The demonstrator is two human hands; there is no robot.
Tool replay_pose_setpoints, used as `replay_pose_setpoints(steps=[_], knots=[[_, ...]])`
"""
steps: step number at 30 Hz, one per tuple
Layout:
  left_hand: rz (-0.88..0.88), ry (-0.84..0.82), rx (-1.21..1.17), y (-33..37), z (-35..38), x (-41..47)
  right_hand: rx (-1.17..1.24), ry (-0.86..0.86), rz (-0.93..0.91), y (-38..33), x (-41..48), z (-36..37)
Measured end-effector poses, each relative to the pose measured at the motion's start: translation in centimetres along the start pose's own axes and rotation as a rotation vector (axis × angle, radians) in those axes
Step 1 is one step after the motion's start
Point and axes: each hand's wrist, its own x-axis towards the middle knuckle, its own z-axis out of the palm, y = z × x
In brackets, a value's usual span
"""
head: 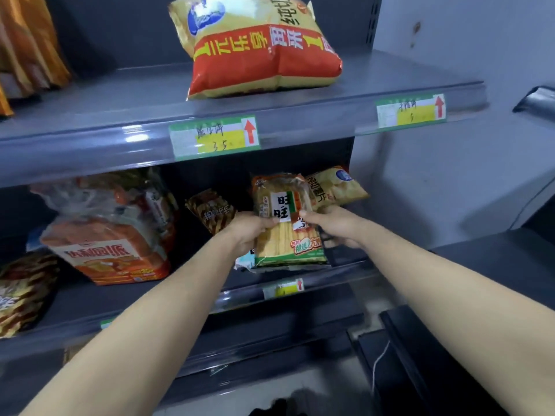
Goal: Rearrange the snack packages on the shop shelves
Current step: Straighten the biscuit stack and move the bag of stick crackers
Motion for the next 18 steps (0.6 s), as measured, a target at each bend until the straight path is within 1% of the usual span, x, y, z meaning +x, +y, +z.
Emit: replay_pose_setpoints(steps=[1,3,9,13,15,18], knots=[[0.0,-0.017,-0.011,0.0,0.0,1.0,0.05,-0.009,0.016,-0.1,1.2,0.3],[0.018,-0.01,-0.028,0.2,-0.1,2.8,0.091,0.036,-0.008,-0.6,3.3,0.9],[0.093,0.086,-0.025,1.0,-0.3,7.5,0.048,0.148,-0.072,-1.9,7.8,1.4],[0.023,0.101,0.019,0.6,-0.8,10.2,0.081,0.047,-0.033,-1.6,10.3,1.9],[-0.024,0.081,0.057,0.4,-1.0,11.1,0.119,0.036,0.018,-1.1,11.5,2.2],[-0.079,0.046,0.029,0.0,-1.1,12.1,0.183,0.024,0.038,-0.8,12.4,2.8]])
